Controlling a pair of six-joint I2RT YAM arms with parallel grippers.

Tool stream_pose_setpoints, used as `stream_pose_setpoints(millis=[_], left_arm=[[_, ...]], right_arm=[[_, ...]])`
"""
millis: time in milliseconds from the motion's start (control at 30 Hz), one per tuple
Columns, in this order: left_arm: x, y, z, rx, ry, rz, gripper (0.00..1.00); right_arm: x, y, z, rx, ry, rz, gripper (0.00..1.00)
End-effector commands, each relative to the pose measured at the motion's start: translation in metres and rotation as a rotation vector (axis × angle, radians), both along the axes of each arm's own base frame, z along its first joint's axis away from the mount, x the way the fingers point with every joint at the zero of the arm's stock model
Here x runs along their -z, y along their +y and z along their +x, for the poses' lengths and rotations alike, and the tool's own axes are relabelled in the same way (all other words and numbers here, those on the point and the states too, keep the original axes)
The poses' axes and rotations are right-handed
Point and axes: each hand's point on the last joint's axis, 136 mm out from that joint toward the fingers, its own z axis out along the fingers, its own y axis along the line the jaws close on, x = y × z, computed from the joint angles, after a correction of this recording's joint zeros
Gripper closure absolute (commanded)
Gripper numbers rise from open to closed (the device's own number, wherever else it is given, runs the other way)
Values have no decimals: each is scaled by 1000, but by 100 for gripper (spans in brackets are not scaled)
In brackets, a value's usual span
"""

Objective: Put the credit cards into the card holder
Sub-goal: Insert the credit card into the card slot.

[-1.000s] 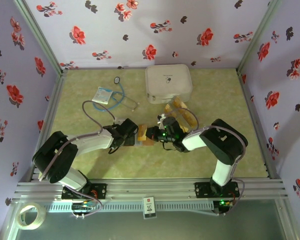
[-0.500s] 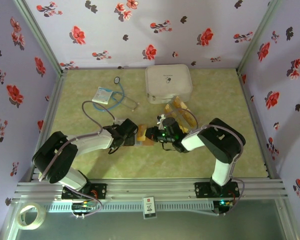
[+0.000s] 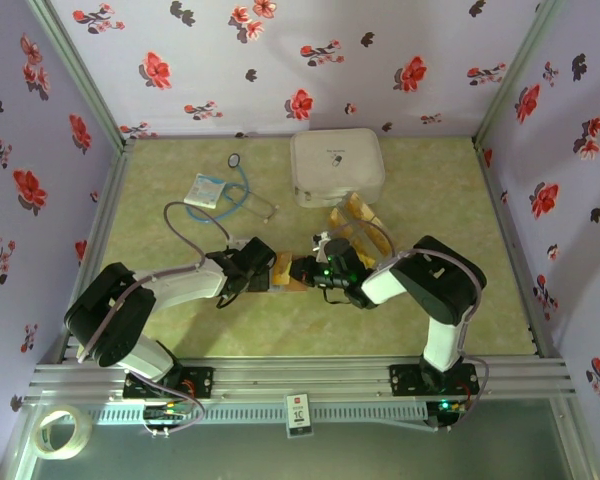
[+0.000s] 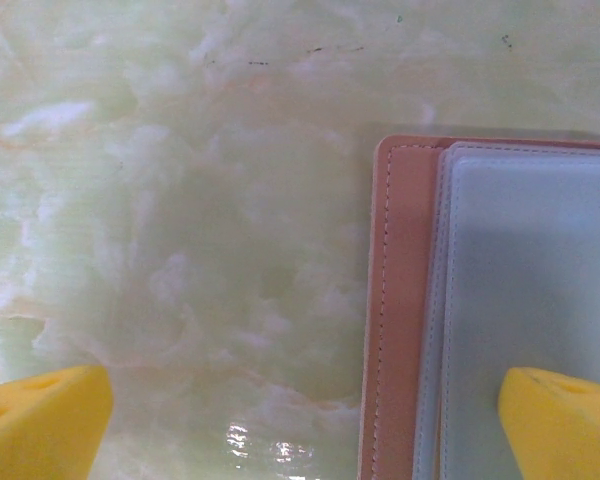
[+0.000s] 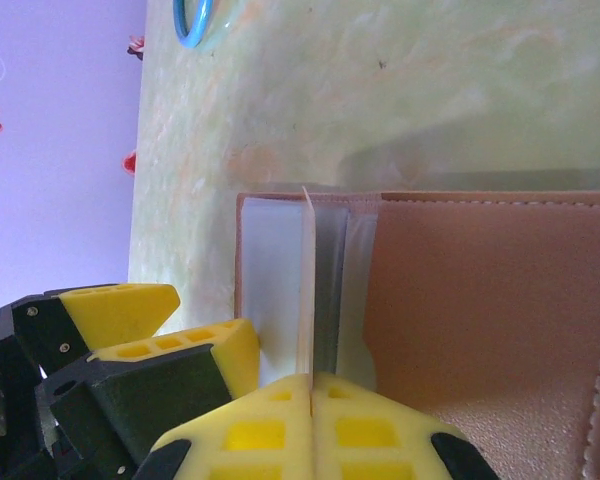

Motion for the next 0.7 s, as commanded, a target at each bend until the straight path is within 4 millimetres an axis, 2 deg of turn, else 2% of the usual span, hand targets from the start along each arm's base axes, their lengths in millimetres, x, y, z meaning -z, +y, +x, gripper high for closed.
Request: stream_pose_setpoints(millis=[0, 667], left_arm=[[13, 25, -17, -21, 61, 87, 0], [13, 26, -17, -24, 57, 83, 0]], right_arm=[[9, -2, -8, -7, 27, 1, 100], [23, -6, -17, 10, 59, 8, 100]])
